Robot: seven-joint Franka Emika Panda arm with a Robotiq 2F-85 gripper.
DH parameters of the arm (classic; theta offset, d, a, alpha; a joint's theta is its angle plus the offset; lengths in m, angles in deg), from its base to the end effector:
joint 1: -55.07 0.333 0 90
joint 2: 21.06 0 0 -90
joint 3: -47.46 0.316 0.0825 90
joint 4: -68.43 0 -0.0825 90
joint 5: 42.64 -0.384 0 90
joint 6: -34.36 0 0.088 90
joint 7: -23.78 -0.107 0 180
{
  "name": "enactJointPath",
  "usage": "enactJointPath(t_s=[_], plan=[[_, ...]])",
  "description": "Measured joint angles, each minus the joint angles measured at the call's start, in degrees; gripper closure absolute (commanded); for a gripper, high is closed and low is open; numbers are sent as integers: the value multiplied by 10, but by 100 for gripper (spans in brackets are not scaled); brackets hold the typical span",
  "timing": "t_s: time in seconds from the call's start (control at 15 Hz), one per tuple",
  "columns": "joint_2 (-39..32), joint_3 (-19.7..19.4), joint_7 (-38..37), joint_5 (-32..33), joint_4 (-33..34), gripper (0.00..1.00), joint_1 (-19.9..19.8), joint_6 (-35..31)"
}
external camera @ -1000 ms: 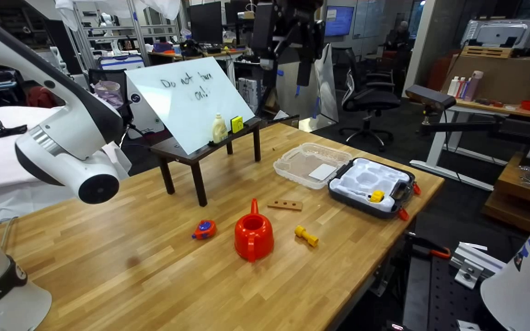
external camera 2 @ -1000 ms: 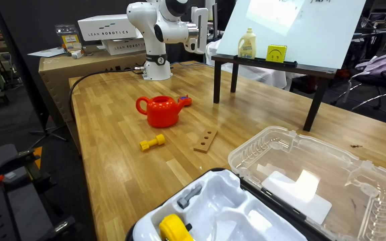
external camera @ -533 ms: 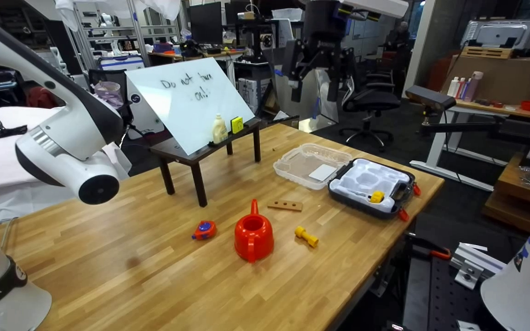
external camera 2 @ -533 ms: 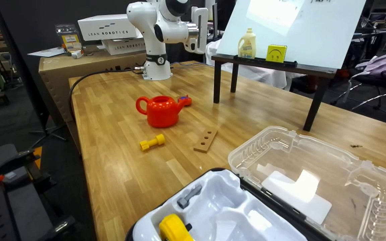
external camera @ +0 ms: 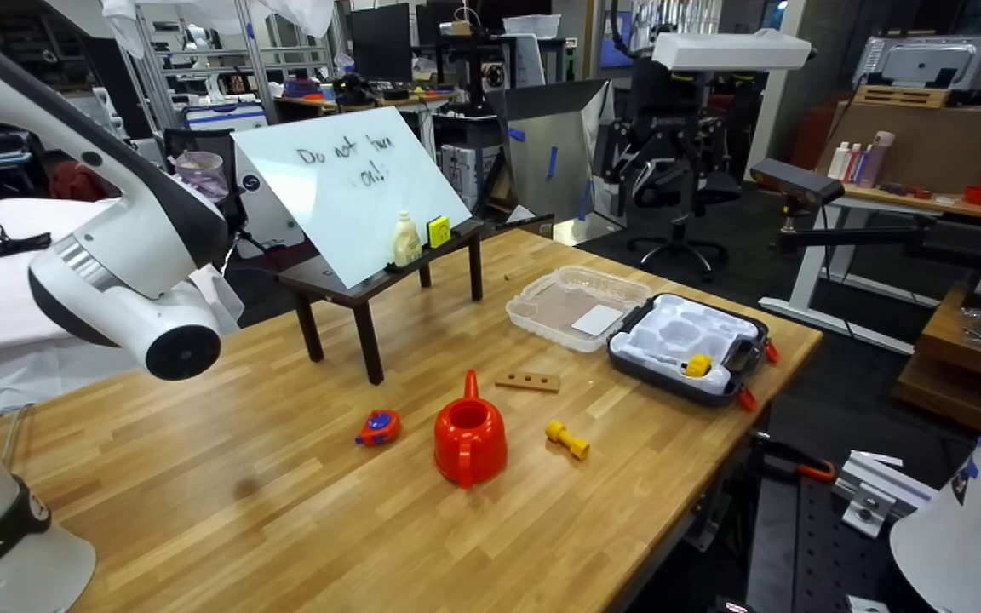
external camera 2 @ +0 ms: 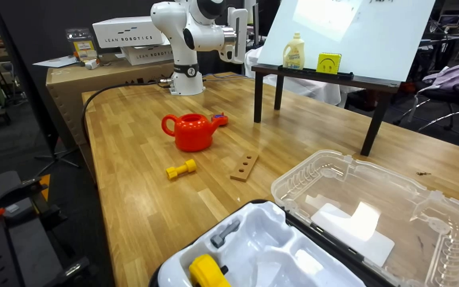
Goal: Take the measuring tape from the case and put it on the table
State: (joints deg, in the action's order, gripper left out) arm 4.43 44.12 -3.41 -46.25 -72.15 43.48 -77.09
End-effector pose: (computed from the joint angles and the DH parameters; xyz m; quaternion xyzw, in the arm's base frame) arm 0.3897 -0.1003 0.4532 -0.9286 0.3674 0.0366 0.0377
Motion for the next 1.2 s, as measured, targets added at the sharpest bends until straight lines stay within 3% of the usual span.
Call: enactJointPath(t_s=[0.87, 1.2], plan=[[-5, 0, -6, -2, 1, 0, 0, 0], [-38, -32, -61, -19, 1, 0, -28, -29]])
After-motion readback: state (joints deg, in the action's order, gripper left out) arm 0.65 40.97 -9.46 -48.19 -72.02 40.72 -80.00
